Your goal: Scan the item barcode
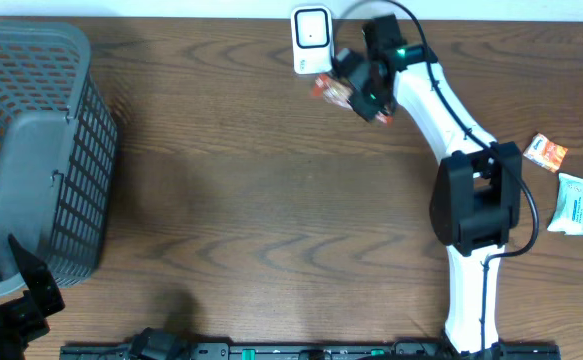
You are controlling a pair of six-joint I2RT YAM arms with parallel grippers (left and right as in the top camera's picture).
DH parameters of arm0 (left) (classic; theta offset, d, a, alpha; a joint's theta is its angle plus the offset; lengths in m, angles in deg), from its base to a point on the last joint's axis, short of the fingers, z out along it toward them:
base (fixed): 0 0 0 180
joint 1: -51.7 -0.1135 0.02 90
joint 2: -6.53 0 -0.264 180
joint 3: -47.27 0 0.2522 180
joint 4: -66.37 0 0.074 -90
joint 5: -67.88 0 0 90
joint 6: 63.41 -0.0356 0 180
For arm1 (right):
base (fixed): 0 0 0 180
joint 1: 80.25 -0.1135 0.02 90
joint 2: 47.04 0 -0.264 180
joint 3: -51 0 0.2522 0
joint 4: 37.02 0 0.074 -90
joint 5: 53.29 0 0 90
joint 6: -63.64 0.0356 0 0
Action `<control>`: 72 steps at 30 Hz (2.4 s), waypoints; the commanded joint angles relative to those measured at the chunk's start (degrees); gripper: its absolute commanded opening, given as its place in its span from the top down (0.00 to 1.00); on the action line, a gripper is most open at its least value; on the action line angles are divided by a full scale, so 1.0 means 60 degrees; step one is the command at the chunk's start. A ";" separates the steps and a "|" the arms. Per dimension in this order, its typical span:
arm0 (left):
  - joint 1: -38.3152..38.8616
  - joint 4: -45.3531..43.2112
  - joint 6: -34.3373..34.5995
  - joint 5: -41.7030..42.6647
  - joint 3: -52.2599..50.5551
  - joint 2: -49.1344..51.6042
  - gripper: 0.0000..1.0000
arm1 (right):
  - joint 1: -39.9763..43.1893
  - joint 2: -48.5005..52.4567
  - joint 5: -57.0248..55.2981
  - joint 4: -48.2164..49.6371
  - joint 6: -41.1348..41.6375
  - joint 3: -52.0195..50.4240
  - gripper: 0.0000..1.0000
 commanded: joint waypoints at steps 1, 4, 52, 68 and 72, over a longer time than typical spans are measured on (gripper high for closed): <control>-0.0033 0.0007 0.0117 -0.0055 0.0026 0.0011 0.02 | -0.0226 -0.0004 0.1078 0.0415 0.0168 0.0812 0.99; -0.0033 0.0007 0.0117 -0.0055 0.0026 0.0011 0.02 | -0.0215 0.0000 0.1563 0.1253 0.0805 0.0856 0.99; -0.0033 0.0007 0.0117 -0.0055 0.0026 0.0011 0.02 | -0.0022 0.2725 0.2051 1.0306 0.7905 0.0900 0.99; -0.0033 0.0007 0.0117 -0.0055 0.0026 0.0011 0.02 | 0.0131 0.1978 0.2313 0.5439 0.8761 0.3526 0.99; -0.0033 0.0007 0.0117 -0.0055 0.0026 0.0011 0.02 | 0.0131 0.1137 0.1865 0.2084 0.8863 0.4342 0.99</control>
